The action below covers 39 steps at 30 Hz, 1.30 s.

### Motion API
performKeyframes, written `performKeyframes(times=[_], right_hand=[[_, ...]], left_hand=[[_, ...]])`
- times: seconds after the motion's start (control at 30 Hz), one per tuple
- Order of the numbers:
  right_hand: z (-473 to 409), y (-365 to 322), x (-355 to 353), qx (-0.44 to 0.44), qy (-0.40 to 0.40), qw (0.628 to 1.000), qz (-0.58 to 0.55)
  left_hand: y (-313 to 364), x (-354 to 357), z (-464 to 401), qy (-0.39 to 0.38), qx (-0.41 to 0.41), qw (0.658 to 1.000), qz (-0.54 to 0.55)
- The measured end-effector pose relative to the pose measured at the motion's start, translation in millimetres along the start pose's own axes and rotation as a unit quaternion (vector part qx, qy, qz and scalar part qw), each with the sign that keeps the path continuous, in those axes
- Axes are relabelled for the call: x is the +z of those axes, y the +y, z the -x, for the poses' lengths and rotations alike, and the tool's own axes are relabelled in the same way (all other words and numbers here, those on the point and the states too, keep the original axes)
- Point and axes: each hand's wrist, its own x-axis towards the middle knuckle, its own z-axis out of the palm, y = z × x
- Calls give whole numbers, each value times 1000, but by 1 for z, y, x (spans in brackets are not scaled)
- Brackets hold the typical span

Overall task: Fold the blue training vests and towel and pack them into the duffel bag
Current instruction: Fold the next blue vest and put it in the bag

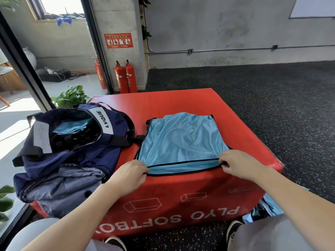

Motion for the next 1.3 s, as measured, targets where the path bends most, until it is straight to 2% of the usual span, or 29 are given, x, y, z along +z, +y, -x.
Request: performKeyframes(times=[0.1,0.33,0.53,0.7,0.9,1.07,1.3], right_hand=[[-2,-2,-1,1,2,1000,5],[-5,-3,1,27,12,999,-29],[-7,-2,6,-36,18,999,21],[-4,2,1,-50,14,998,34],[-1,-4,-2,-39,69,996,40],[1,-2,-8,-1,82,996,-34],[6,-6,-17,27,117,989,-82]], left_hand=[[-2,2,-1,-13,-8,1000,4],[2,7,-3,32,-49,997,48],[4,13,-5,64,-52,995,60],[1,11,-5,53,-44,995,69],[1,14,-7,64,-89,987,114],[0,11,-10,86,-111,985,101],[-1,7,-5,103,-117,988,19]])
